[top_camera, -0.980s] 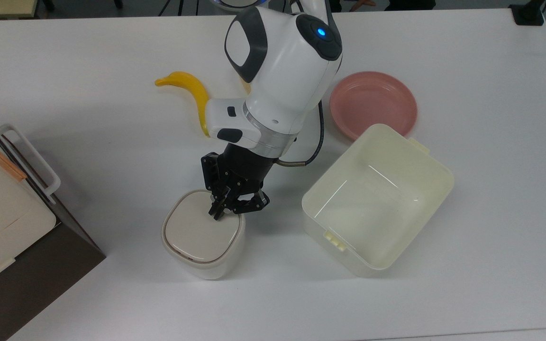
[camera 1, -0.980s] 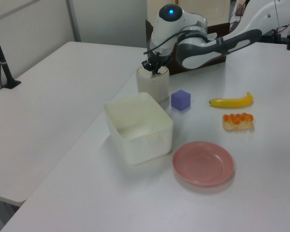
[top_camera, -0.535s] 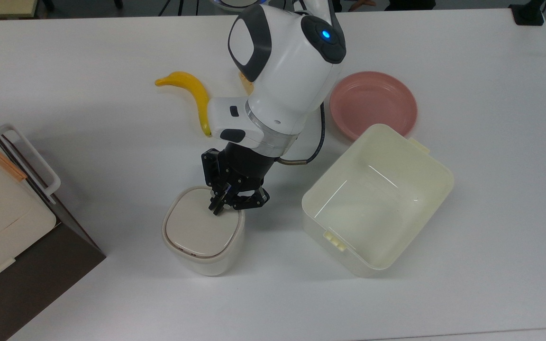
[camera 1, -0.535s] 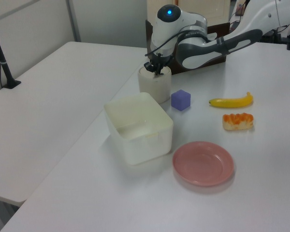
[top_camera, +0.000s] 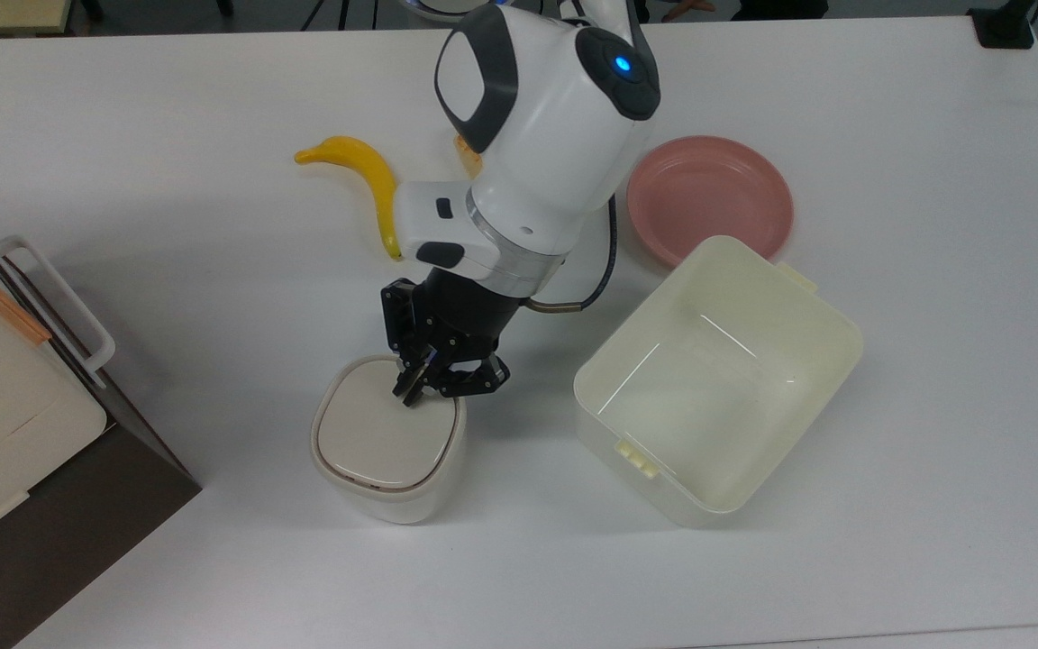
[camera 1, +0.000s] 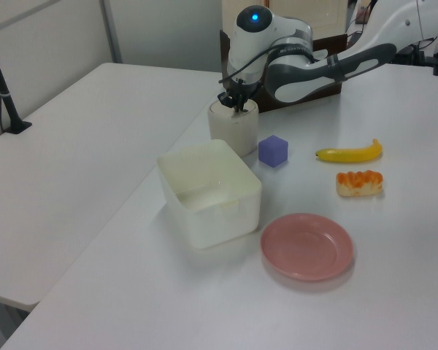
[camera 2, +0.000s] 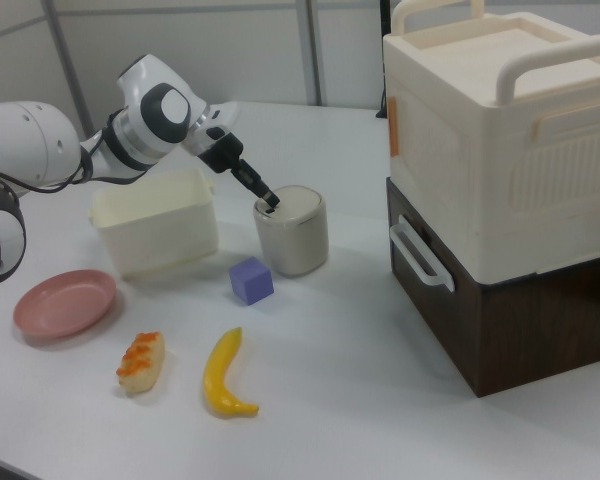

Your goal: Close the trash can

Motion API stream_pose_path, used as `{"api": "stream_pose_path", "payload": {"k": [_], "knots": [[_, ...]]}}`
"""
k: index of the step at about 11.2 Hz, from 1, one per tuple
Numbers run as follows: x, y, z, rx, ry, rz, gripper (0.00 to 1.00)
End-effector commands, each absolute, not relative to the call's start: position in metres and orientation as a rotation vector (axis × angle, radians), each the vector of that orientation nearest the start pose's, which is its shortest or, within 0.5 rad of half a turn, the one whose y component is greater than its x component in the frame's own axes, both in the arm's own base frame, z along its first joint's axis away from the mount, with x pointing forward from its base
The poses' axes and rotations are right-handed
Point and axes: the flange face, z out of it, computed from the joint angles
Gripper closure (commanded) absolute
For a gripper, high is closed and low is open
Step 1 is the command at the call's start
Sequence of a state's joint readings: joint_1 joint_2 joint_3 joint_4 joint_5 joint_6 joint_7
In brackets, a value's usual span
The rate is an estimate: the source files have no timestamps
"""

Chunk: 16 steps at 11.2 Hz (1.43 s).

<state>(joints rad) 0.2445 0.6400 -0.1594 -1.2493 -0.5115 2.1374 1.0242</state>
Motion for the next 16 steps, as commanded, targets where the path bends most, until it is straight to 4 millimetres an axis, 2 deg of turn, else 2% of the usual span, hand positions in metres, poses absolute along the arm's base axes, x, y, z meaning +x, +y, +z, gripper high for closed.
{"api": "stream_pose_path", "payload": {"k": [1,3,4,5,6,8,9,11,13,14,15,16], "knots": [[0.757,0.047,0.462,-3.0,1.263,-0.969,0.88],[0.753,0.03,0.488,-2.92,1.314,-0.958,0.88],[0.745,0.02,0.511,-2.902,1.273,-0.918,0.84],[0.732,0.022,0.521,-2.988,1.082,-0.786,0.75],[0.713,0.018,0.53,-3.075,0.862,-0.547,0.67],[0.67,0.015,0.551,-3.152,0.305,-0.107,0.6],[0.649,0.009,0.565,-3.161,0.119,0.027,0.59],[0.619,-0.01,0.592,-3.14,-0.03,0.151,0.56],[0.596,-0.027,0.616,-3.126,-0.02,0.141,0.47],[0.584,-0.03,0.621,-3.121,-0.018,0.129,0.3],[0.572,-0.033,0.626,-3.115,-0.017,0.11,0.03],[0.564,-0.036,0.631,-3.112,-0.002,0.067,0.0]]}}
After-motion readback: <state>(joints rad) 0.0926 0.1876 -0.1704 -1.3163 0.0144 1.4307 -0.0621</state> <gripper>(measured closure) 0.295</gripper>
